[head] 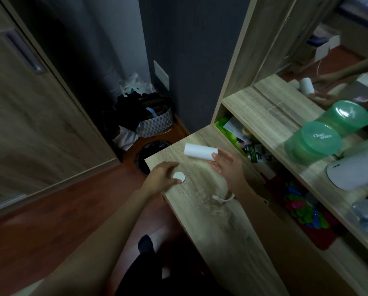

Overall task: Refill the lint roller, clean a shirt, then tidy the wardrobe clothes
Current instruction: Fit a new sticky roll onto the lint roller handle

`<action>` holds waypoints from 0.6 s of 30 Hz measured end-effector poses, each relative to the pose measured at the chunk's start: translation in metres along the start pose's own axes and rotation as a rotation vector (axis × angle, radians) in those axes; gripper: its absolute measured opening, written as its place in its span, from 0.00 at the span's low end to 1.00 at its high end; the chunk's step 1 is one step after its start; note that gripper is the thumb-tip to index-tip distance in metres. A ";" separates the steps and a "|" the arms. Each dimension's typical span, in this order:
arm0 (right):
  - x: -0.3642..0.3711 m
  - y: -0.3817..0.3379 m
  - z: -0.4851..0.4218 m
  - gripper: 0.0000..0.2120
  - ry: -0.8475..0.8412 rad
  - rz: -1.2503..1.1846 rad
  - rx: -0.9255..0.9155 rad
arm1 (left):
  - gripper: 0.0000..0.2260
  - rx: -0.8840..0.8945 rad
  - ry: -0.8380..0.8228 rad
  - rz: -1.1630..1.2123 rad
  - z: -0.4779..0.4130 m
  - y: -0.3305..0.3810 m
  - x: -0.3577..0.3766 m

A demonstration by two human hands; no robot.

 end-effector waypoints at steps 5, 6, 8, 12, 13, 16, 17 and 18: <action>-0.004 0.002 0.001 0.15 0.017 0.022 0.006 | 0.28 0.087 -0.032 -0.176 -0.002 0.002 0.015; -0.004 0.003 0.001 0.14 0.015 0.027 0.005 | 0.26 0.093 -0.037 -0.186 -0.003 0.003 0.016; -0.005 0.003 0.000 0.13 0.017 0.054 0.001 | 0.24 0.109 -0.046 -0.201 -0.005 0.005 0.016; -0.009 0.002 0.000 0.16 0.016 0.057 -0.007 | 0.20 0.082 0.030 -0.087 -0.007 0.006 0.007; -0.010 0.002 -0.001 0.17 0.011 0.061 -0.009 | 0.19 0.041 0.119 0.005 -0.006 0.007 0.002; -0.011 0.003 -0.002 0.18 -0.029 0.071 -0.008 | 0.18 -0.080 0.293 0.451 -0.003 0.013 -0.013; -0.011 0.003 -0.003 0.18 -0.048 0.072 -0.006 | 0.19 -0.084 0.288 0.605 -0.004 0.016 -0.015; -0.010 0.004 -0.003 0.19 -0.066 0.072 -0.004 | 0.19 -0.080 0.276 0.722 -0.005 0.019 -0.018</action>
Point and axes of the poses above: each hand's wrist, its own z-axis away from the middle knuckle, its own x-axis out of the palm, y = z × x, the point moved 4 cm from there along -z, towards the middle knuckle, and after that the axes turned 10 degrees about -y, right-handed, at the moved point
